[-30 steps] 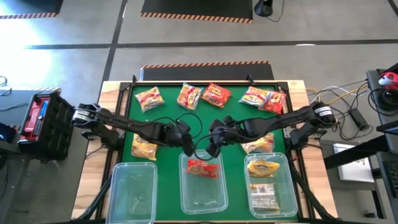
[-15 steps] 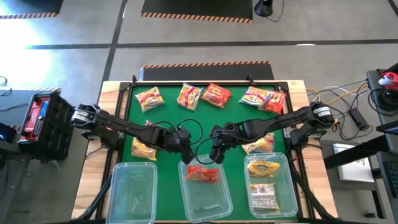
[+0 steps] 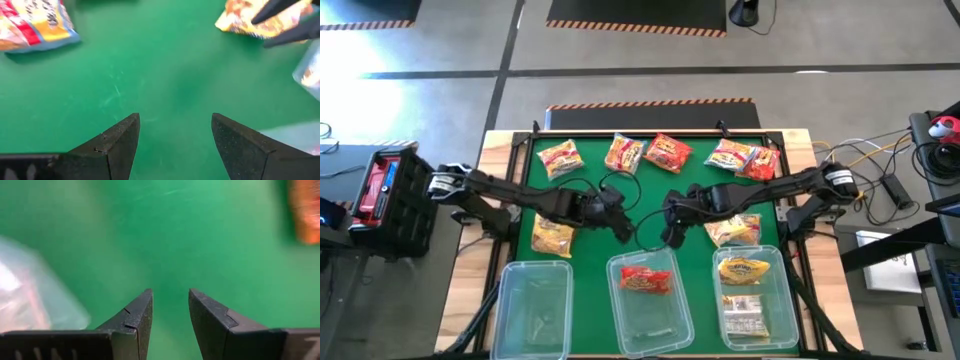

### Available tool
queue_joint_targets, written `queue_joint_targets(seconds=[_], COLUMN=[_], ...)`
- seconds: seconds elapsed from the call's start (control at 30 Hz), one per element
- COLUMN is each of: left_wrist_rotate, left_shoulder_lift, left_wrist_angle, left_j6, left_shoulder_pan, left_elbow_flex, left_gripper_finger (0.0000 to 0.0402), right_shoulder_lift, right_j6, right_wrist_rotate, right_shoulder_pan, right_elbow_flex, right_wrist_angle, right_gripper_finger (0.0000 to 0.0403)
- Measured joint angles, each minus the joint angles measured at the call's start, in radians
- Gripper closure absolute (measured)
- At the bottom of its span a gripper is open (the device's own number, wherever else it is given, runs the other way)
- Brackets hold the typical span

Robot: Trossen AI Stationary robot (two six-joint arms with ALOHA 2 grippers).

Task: Sort Maruchan noodles
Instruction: Put the yellow noodle pack into the right transparent bin

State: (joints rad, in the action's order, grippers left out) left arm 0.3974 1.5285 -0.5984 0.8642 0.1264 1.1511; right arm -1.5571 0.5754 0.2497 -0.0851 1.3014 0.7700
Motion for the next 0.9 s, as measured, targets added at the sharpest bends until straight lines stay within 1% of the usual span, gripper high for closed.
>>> queue_joint_targets(seconds=[0.07,0.27,0.57,0.73,0.9], left_wrist_rotate=[0.005,0.005,0.004,0.005,0.004], left_shoulder_lift=[-0.001,-0.002,-0.002,-0.002,0.005], left_wrist_angle=[0.013,0.081,0.191,0.208,0.225], left_j6=[0.000,-0.008,-0.013,0.041,0.074], left_shoulder_pan=[-0.019,-0.073,-0.103,-0.112,-0.112], left_elbow_flex=[0.000,0.000,0.000,0.000,0.000], left_gripper_finger=[0.0170,0.0170,0.0170,0.0170,0.0170], right_shoulder_lift=[0.011,0.044,0.063,0.072,0.127], right_j6=[-0.010,-0.082,-0.201,-0.237,-0.248], right_wrist_rotate=[0.028,0.029,0.030,0.028,-0.030], right_shoulder_pan=[0.020,0.083,0.168,0.219,0.253], right_elbow_flex=[0.000,0.000,-0.005,-0.051,-0.138], right_wrist_angle=[0.016,0.086,0.344,0.440,0.447], right_gripper_finger=[0.0287,0.0287,0.0287,0.0287,0.0287])
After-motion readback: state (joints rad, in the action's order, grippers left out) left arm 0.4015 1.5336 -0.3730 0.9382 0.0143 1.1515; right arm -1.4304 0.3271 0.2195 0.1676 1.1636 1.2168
